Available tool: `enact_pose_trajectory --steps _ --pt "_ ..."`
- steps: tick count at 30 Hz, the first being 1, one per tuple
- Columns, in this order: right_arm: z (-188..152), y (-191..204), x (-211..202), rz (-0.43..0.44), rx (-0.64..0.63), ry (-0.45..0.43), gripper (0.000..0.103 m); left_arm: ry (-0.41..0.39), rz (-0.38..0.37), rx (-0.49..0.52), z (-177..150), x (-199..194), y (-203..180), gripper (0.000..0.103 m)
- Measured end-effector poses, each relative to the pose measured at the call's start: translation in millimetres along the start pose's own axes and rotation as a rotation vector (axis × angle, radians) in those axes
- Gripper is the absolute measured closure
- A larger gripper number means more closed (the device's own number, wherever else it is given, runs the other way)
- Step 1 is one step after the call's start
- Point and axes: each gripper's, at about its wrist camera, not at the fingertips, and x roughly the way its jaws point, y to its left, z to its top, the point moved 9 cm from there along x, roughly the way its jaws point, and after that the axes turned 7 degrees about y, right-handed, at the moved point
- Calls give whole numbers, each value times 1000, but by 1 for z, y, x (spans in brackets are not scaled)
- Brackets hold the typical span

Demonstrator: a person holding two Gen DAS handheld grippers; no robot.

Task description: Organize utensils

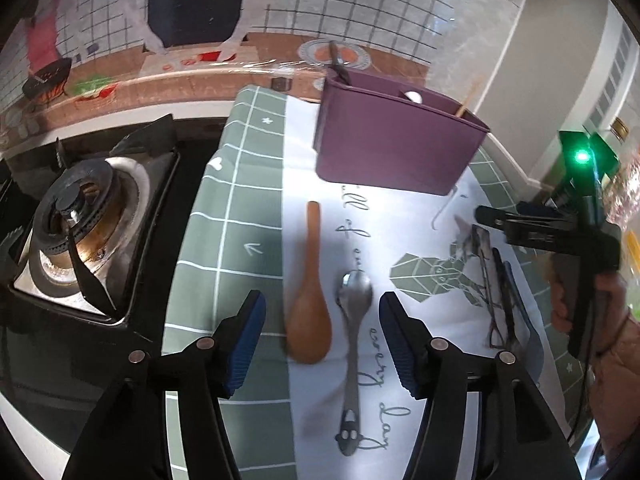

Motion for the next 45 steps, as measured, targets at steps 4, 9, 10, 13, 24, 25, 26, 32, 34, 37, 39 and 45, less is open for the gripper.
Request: enact_pose_trajectory --steps 4,9,10,13,24,25,26,32,34,37,39,45 --pt "19 22 23 -19 -52 1 0 8 -7 -21 0 4 6 43" --pt "25 25 50 -106 -79 55 1 28 -15 -7 -2 6 6 43" --pt "25 23 49 -120 -75 59 1 33 -13 0 -2 8 5 43" --pt "13 14 45 -135 -49 91 1 43 -26 7 -3 11 3 43" --pt "-50 -15 10 -31 -2 130 29 68 -65 -31 20 23 -6 43" --pt "-42 -19 10 -29 9 116 31 60 -58 -29 22 22 -6 43" --pt "-31 -21 11 -10 28 104 31 57 -51 -28 23 21 -5 43" --pt "29 -1 42 59 61 85 31 67 -38 -35 22 19 4 43" --pt "39 3 56 14 -19 104 30 63 -31 -34 21 15 9 43" --pt "43 5 62 35 -87 114 29 52 -22 -47 20 10 19 43" --pt "42 3 60 52 -86 125 40 48 -24 -62 20 9 24 43" --pt "20 -2 41 125 -58 174 93 54 -31 -76 22 13 23 43"
